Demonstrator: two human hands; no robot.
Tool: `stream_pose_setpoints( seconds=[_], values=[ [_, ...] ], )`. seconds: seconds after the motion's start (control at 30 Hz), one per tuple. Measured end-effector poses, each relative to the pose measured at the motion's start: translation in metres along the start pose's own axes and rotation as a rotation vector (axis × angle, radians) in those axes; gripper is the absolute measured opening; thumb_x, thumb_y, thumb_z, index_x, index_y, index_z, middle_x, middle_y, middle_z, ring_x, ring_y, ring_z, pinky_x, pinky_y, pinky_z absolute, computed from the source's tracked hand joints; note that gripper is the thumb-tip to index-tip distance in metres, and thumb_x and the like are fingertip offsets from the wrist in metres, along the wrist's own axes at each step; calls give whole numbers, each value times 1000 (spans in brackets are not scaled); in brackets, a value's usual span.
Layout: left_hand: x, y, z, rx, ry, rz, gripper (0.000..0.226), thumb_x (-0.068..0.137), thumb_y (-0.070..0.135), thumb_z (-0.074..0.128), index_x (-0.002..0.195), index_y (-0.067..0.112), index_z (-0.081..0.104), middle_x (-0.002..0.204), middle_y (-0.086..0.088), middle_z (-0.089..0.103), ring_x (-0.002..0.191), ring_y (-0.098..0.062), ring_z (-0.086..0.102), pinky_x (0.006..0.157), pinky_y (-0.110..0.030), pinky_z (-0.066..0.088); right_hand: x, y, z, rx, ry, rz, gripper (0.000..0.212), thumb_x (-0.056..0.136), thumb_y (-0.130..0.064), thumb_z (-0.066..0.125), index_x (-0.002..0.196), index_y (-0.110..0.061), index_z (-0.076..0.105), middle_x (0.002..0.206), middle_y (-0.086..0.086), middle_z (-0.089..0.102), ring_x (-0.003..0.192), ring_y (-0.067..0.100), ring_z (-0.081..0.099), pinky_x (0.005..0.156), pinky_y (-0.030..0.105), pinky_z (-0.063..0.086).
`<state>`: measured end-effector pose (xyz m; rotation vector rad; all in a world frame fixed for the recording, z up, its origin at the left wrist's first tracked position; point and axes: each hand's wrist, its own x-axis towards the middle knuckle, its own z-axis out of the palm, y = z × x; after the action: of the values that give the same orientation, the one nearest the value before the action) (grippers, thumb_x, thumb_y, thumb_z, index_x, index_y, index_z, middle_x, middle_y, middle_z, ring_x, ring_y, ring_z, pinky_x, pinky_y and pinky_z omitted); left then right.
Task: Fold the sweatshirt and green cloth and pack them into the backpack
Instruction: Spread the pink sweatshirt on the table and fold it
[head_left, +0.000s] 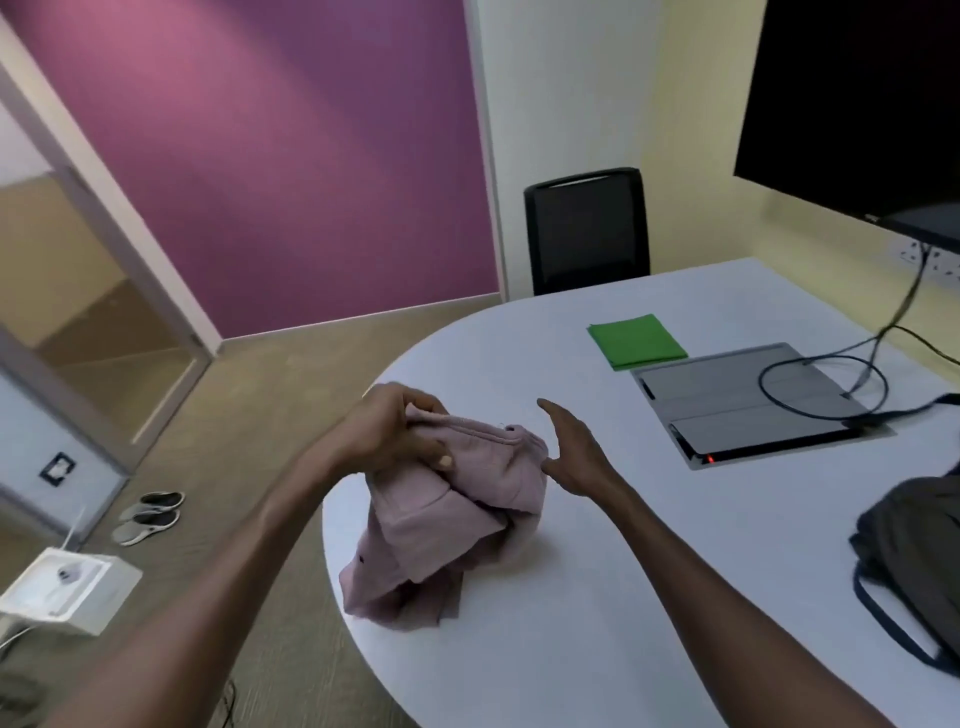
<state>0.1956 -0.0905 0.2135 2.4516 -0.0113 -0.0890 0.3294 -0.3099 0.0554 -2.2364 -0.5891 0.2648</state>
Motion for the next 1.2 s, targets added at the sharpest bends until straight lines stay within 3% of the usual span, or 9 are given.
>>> stream_pose_setpoints(
  seconds=[0.13, 0.27, 0.4, 0.53, 0.63, 0.8, 0.9, 1.07, 1.2],
  values=[
    [-9, 11, -28, 53, 151, 86, 23, 62, -4, 88, 77, 6, 74, 77, -3, 66, 65, -3, 61, 59, -14, 45, 7, -16, 2, 96, -234, -33, 67, 67, -23, 67, 132, -18, 55, 118, 4, 65, 108, 23, 59, 83, 40, 51],
    [-10, 6, -52, 154, 340, 223, 24, 62, 1, 90, 80, 7, 76, 81, -8, 66, 74, -17, 64, 63, -20, 50, 3, -24, 2, 245, -255, -33, 29, 79, -26, 68, 77, 0, 56, 72, 1, 53, 66, 13, 45, 60, 30, 30],
    [-8, -15, -79, 218, 485, 252, 32, 60, 10, 93, 88, 13, 78, 81, -2, 67, 72, -15, 62, 66, -23, 48, 9, -31, -12, 375, -51, -103, 27, 87, -24, 67, 73, -4, 55, 69, -4, 53, 66, 8, 46, 62, 29, 32],
    [-5, -44, -112, 350, 434, 223, 39, 59, 11, 94, 94, 11, 76, 87, -2, 69, 79, -23, 64, 71, -35, 51, 18, -65, -56, 198, 295, -262, 25, 82, -27, 58, 60, -19, 49, 57, -9, 47, 61, 12, 43, 56, 31, 33],
    [-2, -65, -136, 404, 409, 209, 48, 62, 5, 91, 106, 10, 74, 97, -4, 72, 89, -23, 66, 75, -29, 48, 16, -100, -92, 90, 426, -386, 16, 78, -31, 54, 70, -20, 63, 63, -5, 60, 64, 17, 57, 60, 34, 44],
    [7, -86, -169, 374, 822, 182, 23, 74, 5, 72, 97, 7, 73, 87, -14, 74, 81, -28, 70, 70, -29, 50, 13, -169, -136, -169, 594, -555, 22, 79, -21, 54, 87, -23, 74, 77, -9, 72, 70, 9, 66, 59, 33, 51],
    [14, -104, -162, 171, 983, -74, 22, 77, 25, 48, 75, 9, 63, 77, -23, 67, 72, -37, 63, 59, -37, 45, 10, -197, -155, -198, 741, -578, 23, 80, -17, 57, 89, -25, 75, 80, -16, 71, 73, 8, 65, 61, 30, 48],
    [33, -116, -115, -472, 771, -309, 39, 86, 33, 46, 95, 5, 72, 95, -17, 72, 89, -35, 66, 64, -37, 42, 11, -200, -179, -362, 746, -429, 15, 83, -26, 58, 72, -18, 64, 62, -3, 61, 65, 23, 61, 57, 36, 44],
    [34, -109, -135, -186, 698, -163, 44, 77, 47, 59, 58, 8, 51, 55, -5, 44, 58, -27, 44, 52, -36, 31, -11, -179, -220, -609, 528, -225, 52, 70, -59, 78, 56, -17, 51, 54, -2, 52, 60, 22, 56, 56, 37, 40]
  ],
)
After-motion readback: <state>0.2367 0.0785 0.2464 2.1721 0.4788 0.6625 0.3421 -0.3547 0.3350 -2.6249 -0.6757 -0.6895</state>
